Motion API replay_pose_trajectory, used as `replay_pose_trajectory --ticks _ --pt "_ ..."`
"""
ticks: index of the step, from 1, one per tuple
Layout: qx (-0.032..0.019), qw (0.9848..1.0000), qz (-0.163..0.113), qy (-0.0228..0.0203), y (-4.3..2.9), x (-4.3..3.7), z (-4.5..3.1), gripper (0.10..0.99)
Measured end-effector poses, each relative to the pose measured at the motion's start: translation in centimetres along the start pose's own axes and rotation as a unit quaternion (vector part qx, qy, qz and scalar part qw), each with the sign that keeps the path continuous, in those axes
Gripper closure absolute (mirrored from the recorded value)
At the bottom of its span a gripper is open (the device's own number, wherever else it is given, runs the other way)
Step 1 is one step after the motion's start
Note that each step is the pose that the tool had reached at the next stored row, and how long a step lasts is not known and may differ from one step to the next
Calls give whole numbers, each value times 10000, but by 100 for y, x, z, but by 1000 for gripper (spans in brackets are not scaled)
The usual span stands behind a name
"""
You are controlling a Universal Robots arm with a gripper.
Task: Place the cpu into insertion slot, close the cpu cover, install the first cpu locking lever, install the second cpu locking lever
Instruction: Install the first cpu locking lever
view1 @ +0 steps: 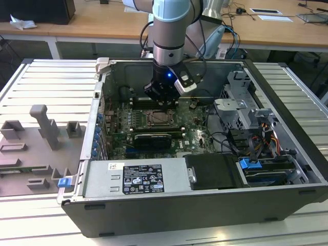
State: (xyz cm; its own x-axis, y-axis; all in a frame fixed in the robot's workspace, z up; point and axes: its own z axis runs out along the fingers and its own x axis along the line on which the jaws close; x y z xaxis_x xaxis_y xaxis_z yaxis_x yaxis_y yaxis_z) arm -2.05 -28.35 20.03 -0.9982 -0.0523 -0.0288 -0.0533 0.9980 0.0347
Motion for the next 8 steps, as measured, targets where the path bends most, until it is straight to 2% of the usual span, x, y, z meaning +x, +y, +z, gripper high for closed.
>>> replay_pose_trajectory --ticks 3,5,8 --pt "-7 10000 0 -4 2 -2 -39 980" --pt "-2 10000 -1 0 3 -3 -103 980" --pt "-2 10000 -1 1 -13 -3 -119 980"
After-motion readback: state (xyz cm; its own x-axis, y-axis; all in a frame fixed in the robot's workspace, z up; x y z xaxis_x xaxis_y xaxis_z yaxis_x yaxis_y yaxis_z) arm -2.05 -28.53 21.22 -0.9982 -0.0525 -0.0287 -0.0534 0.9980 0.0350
